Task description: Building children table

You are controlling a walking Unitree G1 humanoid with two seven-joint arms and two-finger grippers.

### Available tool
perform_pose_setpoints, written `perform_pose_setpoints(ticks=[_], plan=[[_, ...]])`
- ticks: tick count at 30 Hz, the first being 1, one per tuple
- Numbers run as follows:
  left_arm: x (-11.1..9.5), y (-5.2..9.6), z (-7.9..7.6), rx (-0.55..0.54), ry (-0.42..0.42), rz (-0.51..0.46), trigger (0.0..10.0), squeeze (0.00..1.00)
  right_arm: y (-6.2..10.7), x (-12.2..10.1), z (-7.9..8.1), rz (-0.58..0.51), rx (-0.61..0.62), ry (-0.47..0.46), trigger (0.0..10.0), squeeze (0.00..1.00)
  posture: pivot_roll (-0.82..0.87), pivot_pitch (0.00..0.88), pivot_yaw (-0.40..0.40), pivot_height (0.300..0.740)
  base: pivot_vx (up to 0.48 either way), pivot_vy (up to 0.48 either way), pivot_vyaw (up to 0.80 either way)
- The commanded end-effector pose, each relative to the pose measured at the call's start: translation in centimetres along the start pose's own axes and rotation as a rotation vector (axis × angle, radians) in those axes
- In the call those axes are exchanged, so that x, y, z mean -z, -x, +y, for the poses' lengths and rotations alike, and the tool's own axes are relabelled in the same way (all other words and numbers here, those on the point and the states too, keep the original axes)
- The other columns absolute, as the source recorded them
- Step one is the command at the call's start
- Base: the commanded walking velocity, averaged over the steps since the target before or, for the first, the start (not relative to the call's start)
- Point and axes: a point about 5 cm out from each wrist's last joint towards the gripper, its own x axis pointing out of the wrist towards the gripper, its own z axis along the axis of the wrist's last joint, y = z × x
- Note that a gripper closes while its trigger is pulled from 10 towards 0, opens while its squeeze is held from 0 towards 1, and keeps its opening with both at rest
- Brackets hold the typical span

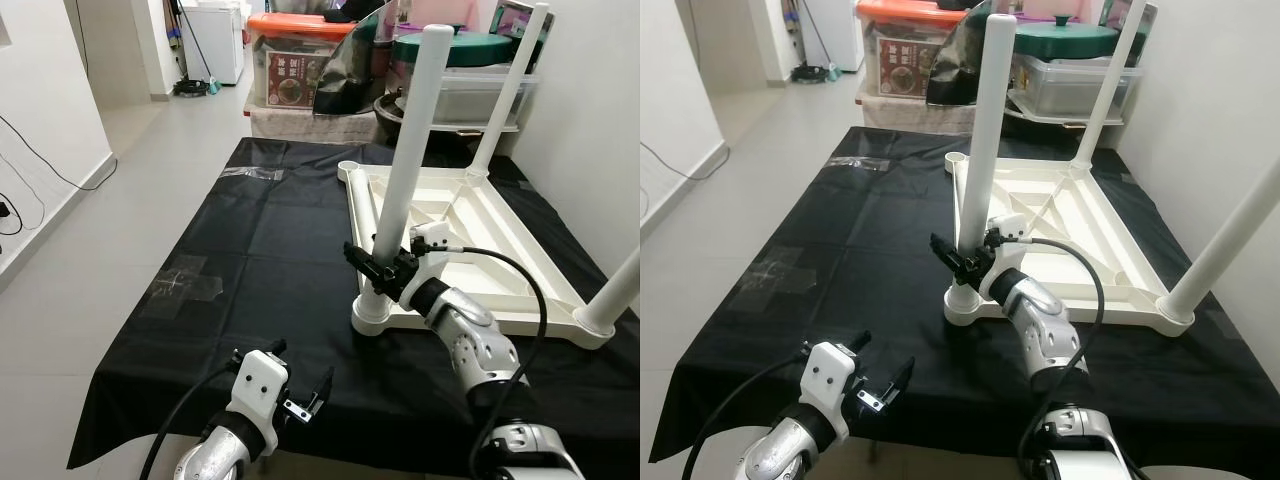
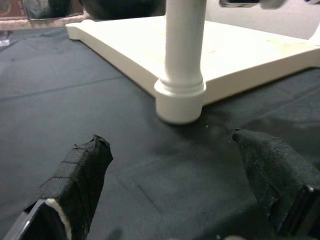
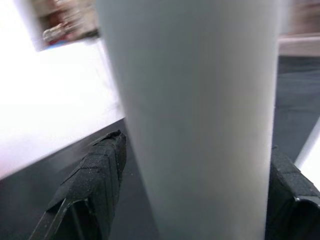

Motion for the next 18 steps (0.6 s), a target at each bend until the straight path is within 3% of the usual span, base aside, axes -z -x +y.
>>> perform_pose_setpoints(ticks=[1, 5, 8, 9, 10, 12, 13, 17, 18], plan=[[0.3, -0.2, -0.1, 0.009, 0.006, 0.006, 10.0, 0.0, -1.5, 1.5, 2.6, 0.088, -0.266, -0.022, 10.0, 0.0, 0.11, 0.0, -0.078, 0.74, 0.0, 0.0, 0.0], [0.3, -0.1, -0.1, 0.007, 0.005, 0.007, 10.0, 0.0, -1.9, 1.6, 3.2, 0.103, -0.343, -0.041, 10.0, 0.0, 0.12, 0.0, -0.081, 0.74, 0.0, 0.0, 0.0], [0.4, -0.1, -0.1, 0.006, 0.005, 0.008, 10.0, 0.0, -1.6, 1.9, 4.7, 0.156, -0.533, -0.052, 10.0, 0.0, 0.12, 0.0, -0.076, 0.74, 0.0, 0.0, 0.0], [0.4, -0.1, -0.1, 0.006, 0.005, 0.008, 10.0, 0.0, -1.6, 1.9, 4.7, 0.156, -0.533, -0.052, 10.0, 0.0, 0.12, 0.0, -0.076, 0.74, 0.0, 0.0, 0.0], [0.4, -0.1, -0.2, 0.007, 0.007, 0.01, 10.0, 0.0, -1.8, 2.3, 5.1, 0.18, -0.555, -0.021, 4.8, 0.0, 0.12, 0.0, -0.075, 0.74, 0.0, 0.0, 0.0], [0.4, -0.1, -0.2, 0.008, 0.008, 0.01, 10.0, 0.0, -2.0, 2.5, 5.2, 0.185, -0.555, -0.011, 4.8, 0.0, 0.12, 0.0, -0.075, 0.74, 0.0, 0.0, 0.0], [0.4, -0.1, -0.2, 0.008, 0.009, 0.009, 10.0, 0.0, -2.3, 2.7, 5.1, 0.177, -0.517, -0.008, 0.0, 0.0, 0.12, 0.0, -0.075, 0.74, 0.0, 0.0, 0.0], [0.4, -0.1, -0.2, 0.009, 0.009, 0.008, 10.0, 0.0, -2.7, 2.8, 5.0, 0.16, -0.465, -0.006, 0.0, 0.0, 0.12, 0.0, -0.075, 0.74, 0.0, 0.0, 0.0], [0.4, -0.1, -0.2, 0.008, 0.009, 0.008, 10.0, 0.0, -2.9, 2.7, 4.7, 0.131, -0.383, 0.022, 0.0, 0.0, 0.11, 0.0, -0.075, 0.74, 0.0, 0.0, 0.0]])
